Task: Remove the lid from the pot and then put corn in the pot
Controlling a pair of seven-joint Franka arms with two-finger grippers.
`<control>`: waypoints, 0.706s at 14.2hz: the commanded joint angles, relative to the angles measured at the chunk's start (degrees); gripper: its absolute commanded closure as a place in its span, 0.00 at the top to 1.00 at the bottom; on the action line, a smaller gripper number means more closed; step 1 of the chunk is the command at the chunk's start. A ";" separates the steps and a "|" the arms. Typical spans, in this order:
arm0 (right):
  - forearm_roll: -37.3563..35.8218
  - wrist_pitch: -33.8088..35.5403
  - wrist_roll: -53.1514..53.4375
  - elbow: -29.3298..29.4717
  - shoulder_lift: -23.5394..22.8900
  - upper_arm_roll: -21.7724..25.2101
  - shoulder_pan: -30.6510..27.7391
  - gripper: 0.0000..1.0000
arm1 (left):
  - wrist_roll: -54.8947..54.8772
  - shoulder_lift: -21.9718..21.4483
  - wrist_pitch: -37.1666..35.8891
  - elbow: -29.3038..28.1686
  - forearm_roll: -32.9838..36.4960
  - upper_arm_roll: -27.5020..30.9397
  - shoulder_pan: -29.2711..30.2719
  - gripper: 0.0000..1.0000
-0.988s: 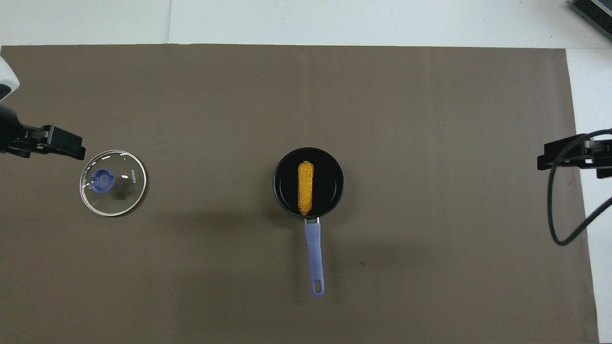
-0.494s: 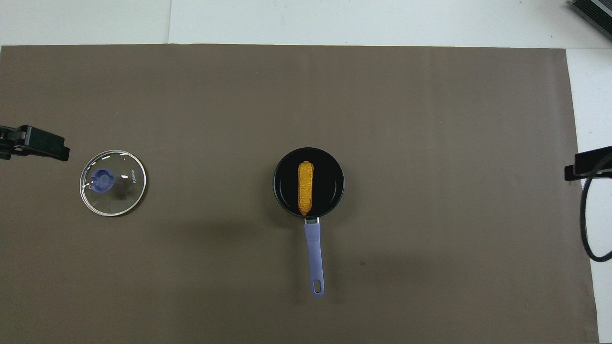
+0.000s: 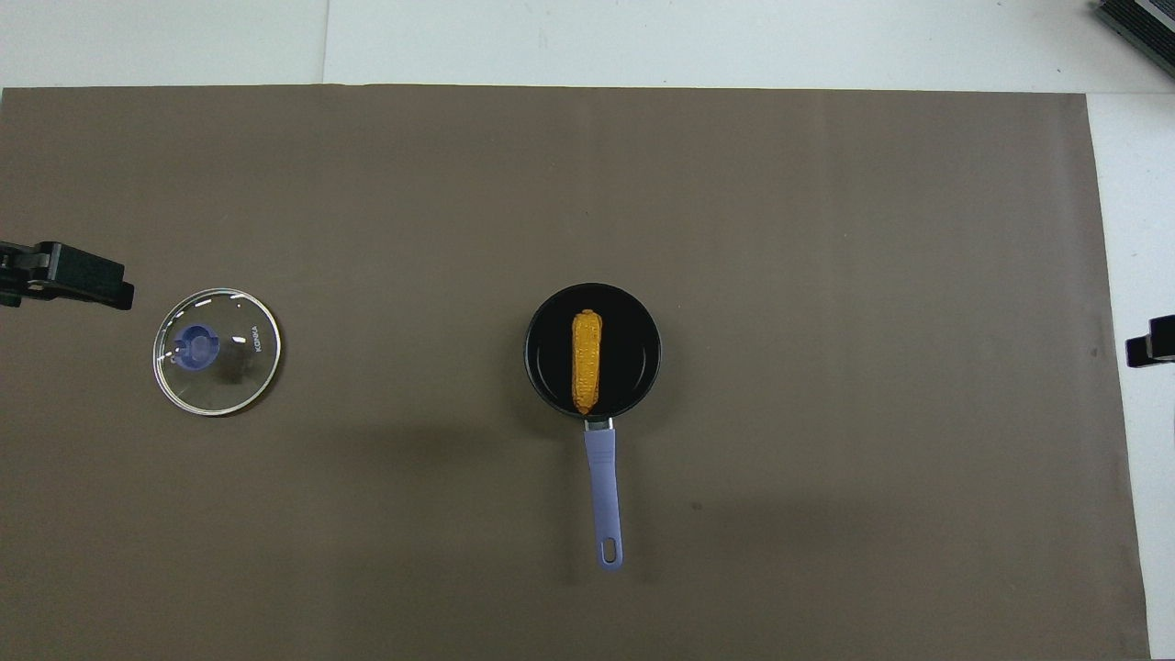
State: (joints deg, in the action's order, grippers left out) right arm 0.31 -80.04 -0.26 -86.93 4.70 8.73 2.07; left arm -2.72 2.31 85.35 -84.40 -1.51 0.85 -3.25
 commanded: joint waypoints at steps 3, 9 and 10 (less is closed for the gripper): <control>-1.54 -2.75 -1.68 -2.63 1.54 -0.29 0.13 1.00 | -0.44 0.24 -2.90 0.64 0.02 0.21 0.35 1.00; -1.63 -4.34 -1.15 -2.72 1.37 -0.47 0.13 1.00 | -0.44 0.42 -4.14 2.66 0.11 0.12 0.35 1.00; -1.28 -4.16 -1.24 -2.46 1.19 -0.47 0.13 1.00 | -0.44 0.42 -3.96 2.58 0.11 0.12 0.35 1.00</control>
State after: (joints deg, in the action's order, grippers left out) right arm -0.77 -83.37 -0.42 -87.95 4.70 8.51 2.17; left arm -2.74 2.33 83.03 -83.47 -1.51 1.05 -3.23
